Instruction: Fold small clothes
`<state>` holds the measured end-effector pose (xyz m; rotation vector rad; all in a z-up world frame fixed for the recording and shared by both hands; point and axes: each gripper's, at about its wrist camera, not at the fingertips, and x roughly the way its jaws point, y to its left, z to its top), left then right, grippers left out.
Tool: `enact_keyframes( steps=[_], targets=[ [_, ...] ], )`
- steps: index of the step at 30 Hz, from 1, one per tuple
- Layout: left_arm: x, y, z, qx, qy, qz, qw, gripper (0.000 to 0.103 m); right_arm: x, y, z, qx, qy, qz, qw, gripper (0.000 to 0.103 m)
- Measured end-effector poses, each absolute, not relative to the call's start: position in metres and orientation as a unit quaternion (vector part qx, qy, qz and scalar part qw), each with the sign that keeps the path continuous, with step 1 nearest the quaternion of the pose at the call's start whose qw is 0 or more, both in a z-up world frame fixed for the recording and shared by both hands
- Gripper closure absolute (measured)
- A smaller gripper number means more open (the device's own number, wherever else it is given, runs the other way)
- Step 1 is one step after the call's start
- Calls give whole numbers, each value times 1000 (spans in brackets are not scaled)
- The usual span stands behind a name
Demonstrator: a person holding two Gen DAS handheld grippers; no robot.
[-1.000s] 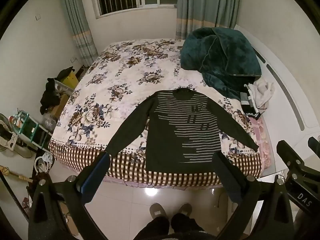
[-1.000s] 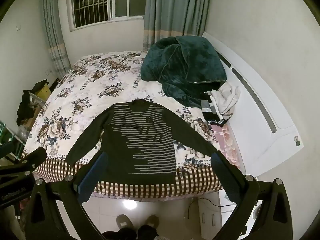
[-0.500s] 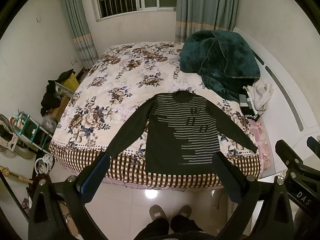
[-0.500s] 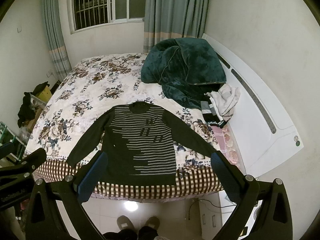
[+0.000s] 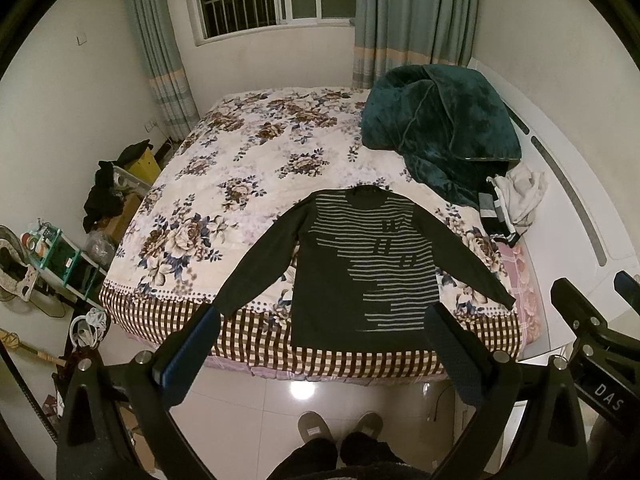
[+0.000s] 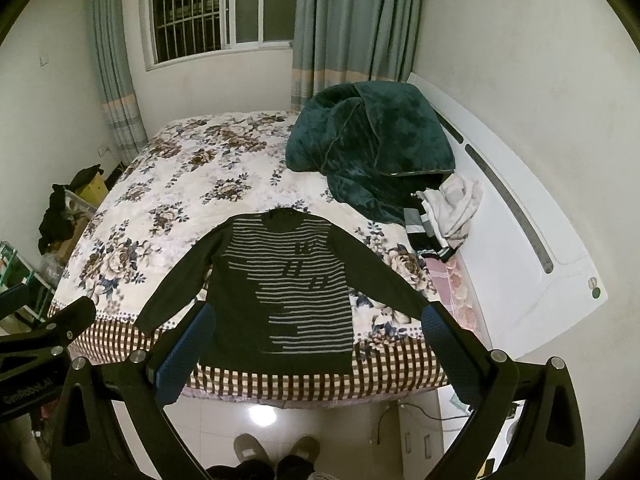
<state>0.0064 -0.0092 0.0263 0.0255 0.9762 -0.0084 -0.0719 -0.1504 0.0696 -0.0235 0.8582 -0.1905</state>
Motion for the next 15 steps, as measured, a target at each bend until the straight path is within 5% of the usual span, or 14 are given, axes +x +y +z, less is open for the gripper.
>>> enact_keyframes(
  steps=[15],
  targets=[
    [11,-5,37,10,466,-2,885,0,-68,-147,75,-15,413,-86,906,0]
  ],
)
